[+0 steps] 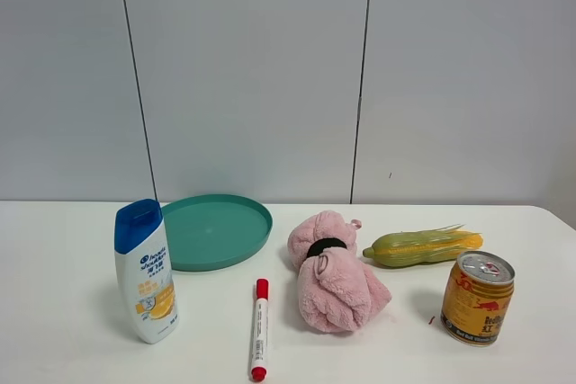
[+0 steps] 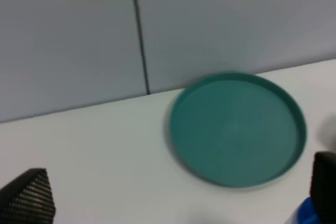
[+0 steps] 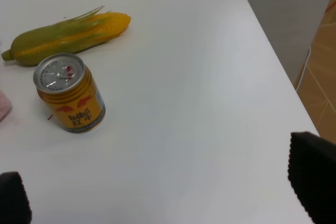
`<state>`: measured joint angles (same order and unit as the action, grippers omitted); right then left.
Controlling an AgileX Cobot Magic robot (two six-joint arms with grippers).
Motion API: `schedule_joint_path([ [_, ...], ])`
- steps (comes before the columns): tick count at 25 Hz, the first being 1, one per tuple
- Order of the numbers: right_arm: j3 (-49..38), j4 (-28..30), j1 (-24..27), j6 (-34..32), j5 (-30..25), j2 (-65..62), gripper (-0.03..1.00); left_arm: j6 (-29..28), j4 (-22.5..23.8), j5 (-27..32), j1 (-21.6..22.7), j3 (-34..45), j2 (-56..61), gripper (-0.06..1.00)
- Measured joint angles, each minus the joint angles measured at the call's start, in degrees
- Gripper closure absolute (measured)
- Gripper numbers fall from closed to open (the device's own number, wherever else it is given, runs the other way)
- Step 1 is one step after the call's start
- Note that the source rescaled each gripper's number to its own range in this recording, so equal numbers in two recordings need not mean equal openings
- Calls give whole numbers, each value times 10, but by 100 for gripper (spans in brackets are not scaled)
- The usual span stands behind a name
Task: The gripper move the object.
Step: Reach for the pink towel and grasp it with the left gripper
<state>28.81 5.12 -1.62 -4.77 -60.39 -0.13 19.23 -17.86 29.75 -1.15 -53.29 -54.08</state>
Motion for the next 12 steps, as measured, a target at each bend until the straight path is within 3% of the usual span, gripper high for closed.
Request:
schedule_joint_path([
  [12,0,0,0,0,0,0,-3,-5,3,-13,-176,-113,-161,-5],
])
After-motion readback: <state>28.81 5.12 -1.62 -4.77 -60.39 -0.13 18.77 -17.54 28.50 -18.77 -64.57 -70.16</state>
